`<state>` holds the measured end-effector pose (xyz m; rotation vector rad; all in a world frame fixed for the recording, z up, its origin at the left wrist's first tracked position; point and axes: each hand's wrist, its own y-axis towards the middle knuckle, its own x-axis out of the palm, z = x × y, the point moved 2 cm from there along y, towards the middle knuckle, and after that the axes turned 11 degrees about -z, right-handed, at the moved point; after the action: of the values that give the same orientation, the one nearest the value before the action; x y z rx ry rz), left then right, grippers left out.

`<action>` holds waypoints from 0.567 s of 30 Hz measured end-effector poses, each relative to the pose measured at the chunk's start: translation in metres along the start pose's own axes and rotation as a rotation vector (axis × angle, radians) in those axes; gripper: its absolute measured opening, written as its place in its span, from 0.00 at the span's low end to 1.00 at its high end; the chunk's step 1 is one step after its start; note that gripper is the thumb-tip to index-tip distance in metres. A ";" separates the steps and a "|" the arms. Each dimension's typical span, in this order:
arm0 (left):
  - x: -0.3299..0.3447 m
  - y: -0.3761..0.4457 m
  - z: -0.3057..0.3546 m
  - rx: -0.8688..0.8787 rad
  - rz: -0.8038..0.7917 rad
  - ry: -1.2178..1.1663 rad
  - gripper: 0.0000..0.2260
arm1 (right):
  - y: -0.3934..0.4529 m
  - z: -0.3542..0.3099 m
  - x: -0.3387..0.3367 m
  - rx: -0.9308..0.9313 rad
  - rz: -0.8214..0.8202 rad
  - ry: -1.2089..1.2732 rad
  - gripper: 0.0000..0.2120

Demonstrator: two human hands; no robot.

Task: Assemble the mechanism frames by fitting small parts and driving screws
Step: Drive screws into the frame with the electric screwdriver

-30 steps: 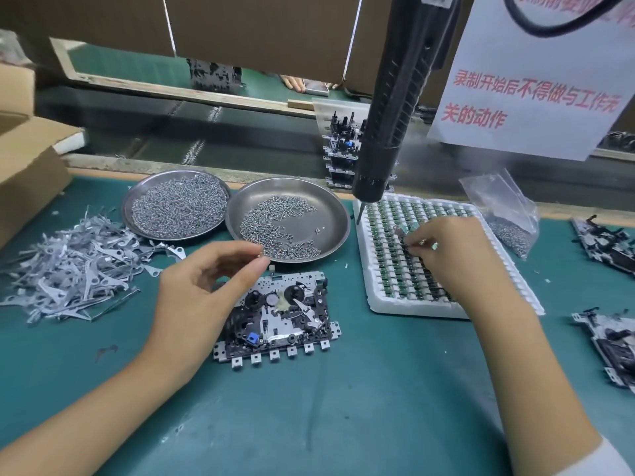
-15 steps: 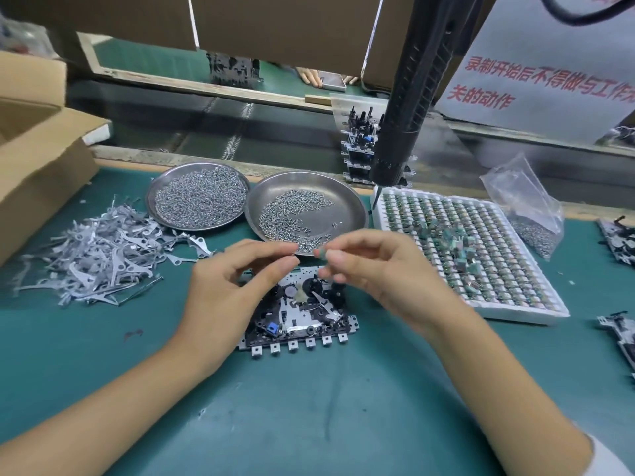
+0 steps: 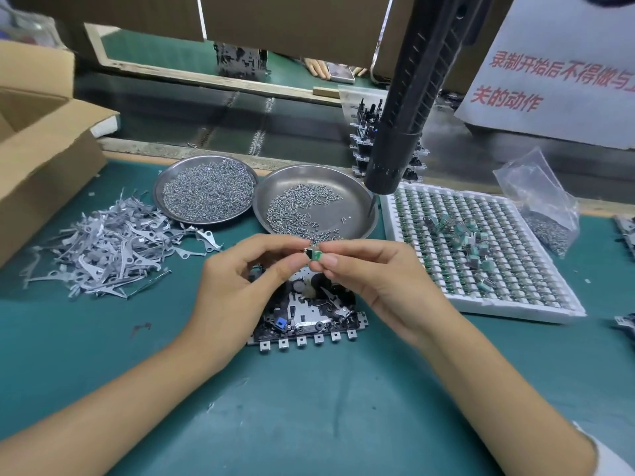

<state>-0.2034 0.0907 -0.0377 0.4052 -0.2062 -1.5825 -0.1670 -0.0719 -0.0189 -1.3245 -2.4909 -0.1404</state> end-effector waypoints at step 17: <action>0.001 0.001 0.001 -0.002 -0.002 0.009 0.07 | 0.000 0.005 0.006 -0.050 0.074 0.042 0.11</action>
<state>-0.2030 0.0897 -0.0365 0.4111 -0.1971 -1.5827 -0.1710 -0.0659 -0.0214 -1.4171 -2.4149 -0.2127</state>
